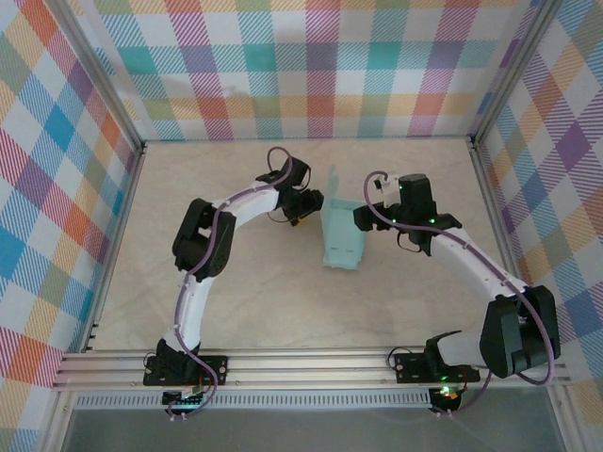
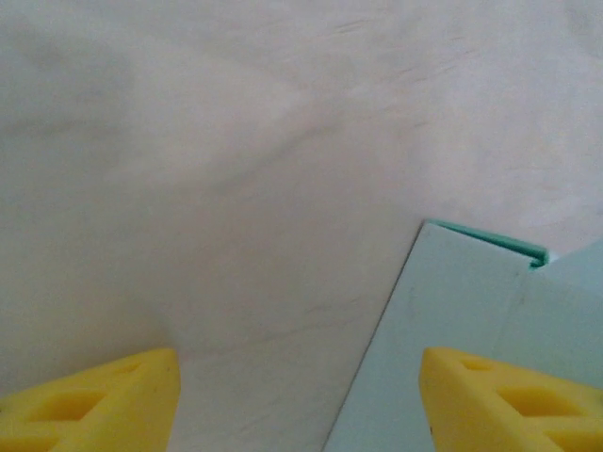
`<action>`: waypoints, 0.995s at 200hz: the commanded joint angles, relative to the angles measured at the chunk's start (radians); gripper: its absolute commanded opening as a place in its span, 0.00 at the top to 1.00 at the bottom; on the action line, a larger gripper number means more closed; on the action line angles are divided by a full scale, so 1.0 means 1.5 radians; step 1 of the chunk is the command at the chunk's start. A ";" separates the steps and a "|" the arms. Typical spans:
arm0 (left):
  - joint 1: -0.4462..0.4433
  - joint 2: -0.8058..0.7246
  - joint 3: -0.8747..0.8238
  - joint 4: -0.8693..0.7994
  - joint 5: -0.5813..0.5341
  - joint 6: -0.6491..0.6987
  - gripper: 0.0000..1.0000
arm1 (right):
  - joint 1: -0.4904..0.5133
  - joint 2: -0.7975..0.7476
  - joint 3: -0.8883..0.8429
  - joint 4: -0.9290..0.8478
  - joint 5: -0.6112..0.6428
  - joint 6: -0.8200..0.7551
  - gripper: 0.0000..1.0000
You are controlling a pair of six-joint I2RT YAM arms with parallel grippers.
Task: Fold the paper box
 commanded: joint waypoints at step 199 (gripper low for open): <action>0.052 -0.381 -0.413 -0.020 -0.014 0.077 0.25 | -0.136 0.493 0.420 -0.235 -0.194 -0.486 0.49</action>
